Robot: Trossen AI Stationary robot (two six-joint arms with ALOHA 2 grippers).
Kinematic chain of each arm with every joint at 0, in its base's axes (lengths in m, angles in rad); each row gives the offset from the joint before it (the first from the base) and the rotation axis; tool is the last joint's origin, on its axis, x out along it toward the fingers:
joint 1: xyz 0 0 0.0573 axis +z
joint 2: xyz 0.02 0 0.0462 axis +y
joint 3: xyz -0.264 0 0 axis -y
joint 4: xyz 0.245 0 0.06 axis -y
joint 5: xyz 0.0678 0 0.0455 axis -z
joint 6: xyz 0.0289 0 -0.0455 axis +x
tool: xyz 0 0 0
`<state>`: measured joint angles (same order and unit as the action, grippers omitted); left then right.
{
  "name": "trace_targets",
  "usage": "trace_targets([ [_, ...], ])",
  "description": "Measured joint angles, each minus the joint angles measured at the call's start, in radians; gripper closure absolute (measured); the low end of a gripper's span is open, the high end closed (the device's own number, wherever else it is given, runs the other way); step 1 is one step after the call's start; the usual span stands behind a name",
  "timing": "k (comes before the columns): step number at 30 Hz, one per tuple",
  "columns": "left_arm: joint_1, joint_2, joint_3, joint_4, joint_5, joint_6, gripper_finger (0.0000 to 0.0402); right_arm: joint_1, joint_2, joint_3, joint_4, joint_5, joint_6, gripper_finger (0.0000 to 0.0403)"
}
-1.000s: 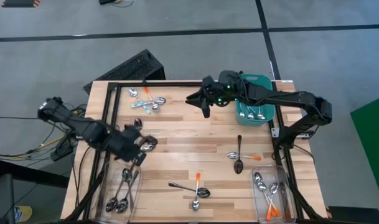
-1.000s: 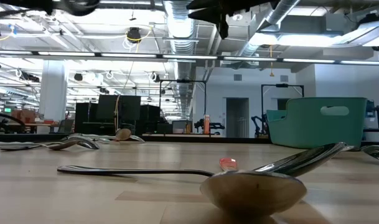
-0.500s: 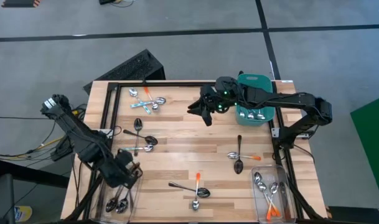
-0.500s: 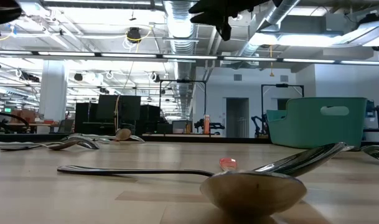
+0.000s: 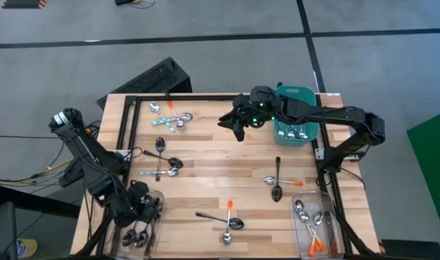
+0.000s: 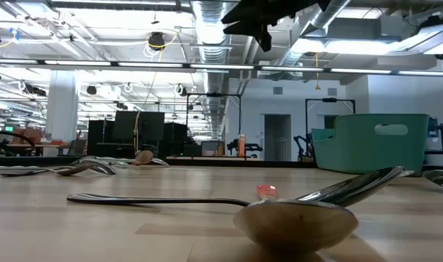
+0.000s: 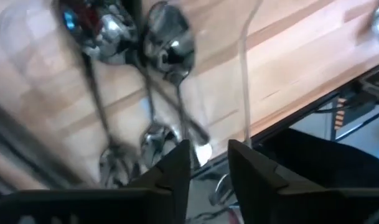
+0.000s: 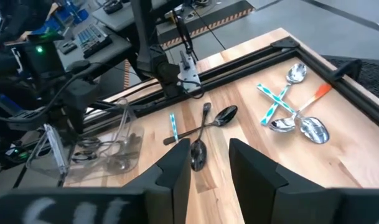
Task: Sort silverware by color (type)
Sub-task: Put the black spoon into the left transparent bin
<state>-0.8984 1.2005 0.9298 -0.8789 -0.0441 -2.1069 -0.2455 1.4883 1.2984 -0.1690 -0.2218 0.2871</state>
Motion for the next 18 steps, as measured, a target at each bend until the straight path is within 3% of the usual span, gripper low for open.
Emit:
trace_targets([
  [4,0.067,-0.039,0.001,0.011,-0.064,0.107,0.0281,0.0,0.0,0.0,0.0,0.0,0.0,0.0256],
  [9,0.266,-0.132,0.026,0.014,-0.078,0.376,0.0277,0.002,0.0,0.0,0.0,-0.008,0.001,0.0248],
  [15,0.542,-0.231,0.064,-0.004,-0.133,0.911,0.0283,0.027,0.0,0.0,0.007,-0.01,-0.036,0.0248],
  [18,0.701,-0.235,0.055,-0.081,-0.088,1.223,0.0283,0.041,0.0,0.0,0.014,-0.011,-0.057,0.0248],
])
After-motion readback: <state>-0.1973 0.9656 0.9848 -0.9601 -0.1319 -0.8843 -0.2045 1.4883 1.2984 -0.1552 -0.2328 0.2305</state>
